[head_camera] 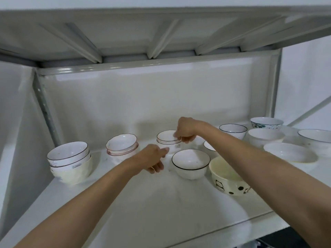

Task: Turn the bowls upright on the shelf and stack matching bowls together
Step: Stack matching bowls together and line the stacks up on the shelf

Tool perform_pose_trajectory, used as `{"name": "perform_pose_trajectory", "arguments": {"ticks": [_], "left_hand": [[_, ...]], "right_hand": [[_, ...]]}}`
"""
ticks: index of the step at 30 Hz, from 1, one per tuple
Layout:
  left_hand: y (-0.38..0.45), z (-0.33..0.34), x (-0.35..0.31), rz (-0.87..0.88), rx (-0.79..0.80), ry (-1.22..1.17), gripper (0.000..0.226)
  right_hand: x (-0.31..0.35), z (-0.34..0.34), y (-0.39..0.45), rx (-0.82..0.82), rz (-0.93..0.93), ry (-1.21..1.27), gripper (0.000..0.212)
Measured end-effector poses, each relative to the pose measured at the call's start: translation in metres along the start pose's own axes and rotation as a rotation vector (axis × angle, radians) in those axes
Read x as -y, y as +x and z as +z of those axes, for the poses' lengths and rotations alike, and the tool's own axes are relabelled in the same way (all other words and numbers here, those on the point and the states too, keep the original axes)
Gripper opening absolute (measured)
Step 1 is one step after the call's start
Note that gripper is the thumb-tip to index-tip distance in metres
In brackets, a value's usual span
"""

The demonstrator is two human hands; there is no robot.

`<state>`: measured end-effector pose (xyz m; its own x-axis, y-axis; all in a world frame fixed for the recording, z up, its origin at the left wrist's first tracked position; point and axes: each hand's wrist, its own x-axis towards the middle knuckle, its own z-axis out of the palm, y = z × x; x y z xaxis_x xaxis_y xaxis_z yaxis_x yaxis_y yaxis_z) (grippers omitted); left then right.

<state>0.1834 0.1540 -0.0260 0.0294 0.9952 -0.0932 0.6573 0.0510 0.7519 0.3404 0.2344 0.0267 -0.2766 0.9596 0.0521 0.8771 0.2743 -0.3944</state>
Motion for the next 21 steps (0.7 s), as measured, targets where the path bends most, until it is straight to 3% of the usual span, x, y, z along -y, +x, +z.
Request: {"name": "perform_pose_trajectory", "arguments": {"ticks": [4,9,17,21], "left_hand": [[0.000,0.022,-0.009,-0.116,0.186,-0.031,0.062],[0.001,0.037,-0.014,-0.155,0.285,-0.121,0.050],[0.004,0.039,-0.016,-0.116,0.132,-0.217,0.024],[0.011,0.023,-0.024,-0.126,-0.047,-0.313,0.017]], "right_hand": [[-0.025,-0.005,-0.018,0.081,0.057,-0.234,0.017],[-0.039,0.005,-0.028,0.208,0.039,-0.404,0.023],[-0.052,0.007,-0.018,0.205,-0.094,-0.422,0.030],[-0.056,0.001,-0.006,0.054,-0.141,-0.220,0.031]]}}
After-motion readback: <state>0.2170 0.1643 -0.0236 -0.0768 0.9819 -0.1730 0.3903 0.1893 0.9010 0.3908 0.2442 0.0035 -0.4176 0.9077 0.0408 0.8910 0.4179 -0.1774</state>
